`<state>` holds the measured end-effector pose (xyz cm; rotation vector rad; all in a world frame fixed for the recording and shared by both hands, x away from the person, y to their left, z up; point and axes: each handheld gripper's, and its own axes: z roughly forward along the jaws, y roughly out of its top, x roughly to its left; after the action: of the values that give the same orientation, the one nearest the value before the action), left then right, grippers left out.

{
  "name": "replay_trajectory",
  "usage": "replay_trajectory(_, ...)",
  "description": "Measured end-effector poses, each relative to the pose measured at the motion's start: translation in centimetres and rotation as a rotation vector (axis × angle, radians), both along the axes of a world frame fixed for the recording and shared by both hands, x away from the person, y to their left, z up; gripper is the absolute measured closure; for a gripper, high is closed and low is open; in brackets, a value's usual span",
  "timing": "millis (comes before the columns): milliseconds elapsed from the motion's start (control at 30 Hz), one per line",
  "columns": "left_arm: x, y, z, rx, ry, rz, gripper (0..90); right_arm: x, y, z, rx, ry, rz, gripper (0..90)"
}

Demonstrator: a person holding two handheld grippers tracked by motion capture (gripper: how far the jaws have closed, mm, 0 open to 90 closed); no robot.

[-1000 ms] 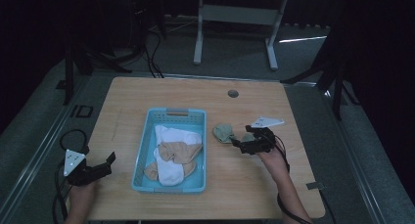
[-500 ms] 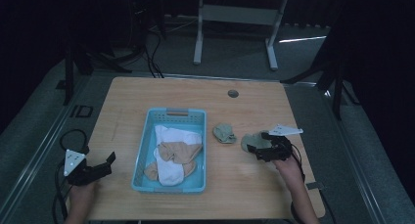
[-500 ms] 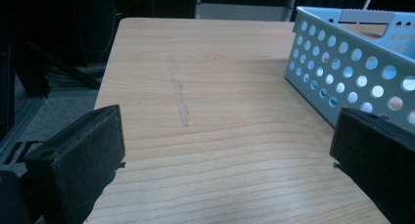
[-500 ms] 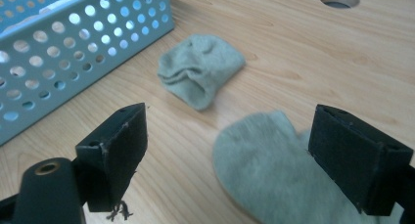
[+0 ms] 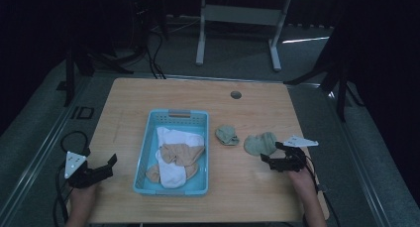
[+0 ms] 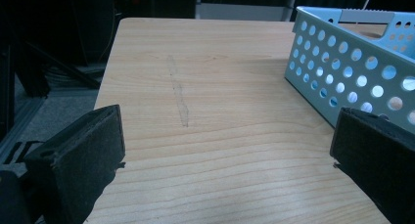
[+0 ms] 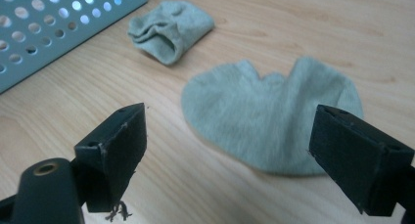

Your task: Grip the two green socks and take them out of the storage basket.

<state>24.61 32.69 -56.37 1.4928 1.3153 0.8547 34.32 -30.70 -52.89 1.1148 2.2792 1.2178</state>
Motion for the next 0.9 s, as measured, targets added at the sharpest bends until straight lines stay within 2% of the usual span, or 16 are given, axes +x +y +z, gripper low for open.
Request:
replay_trajectory(133, 0.0, 0.0, 0.0, 0.001, -0.001, 0.002, 0.0, -0.5, -0.8, -0.6, -0.013, 0.000, -0.024, 13.7)
replay_trajectory(267, 0.0, 0.0, 0.0, 0.001, -0.001, 0.000, 0.0, -1.1, -1.8, -1.3, -0.013, 0.008, -0.074, 13.7)
replay_trajectory(533, 0.0, 0.0, 0.0, -0.001, -0.001, -0.002, 0.0, -2.3, -2.8, -2.1, -0.016, 0.020, -0.099, 13.7)
replay_trajectory(633, 0.0, 0.0, 0.0, 0.000, 0.000, -0.003, 0.0, -3.2, -3.3, -2.1, -0.006, 0.011, -0.119, 13.7)
replay_trajectory(767, 0.0, 0.0, 0.0, -0.002, 0.000, -0.004, 0.0, -3.7, -3.8, -2.2, -0.012, 0.003, -0.141, 13.7)
replay_trajectory(900, 0.0, 0.1, 0.0, -0.002, 0.000, -0.003, 0.0, -3.8, -4.1, -2.2, 0.002, 0.000, -0.151, 13.7)
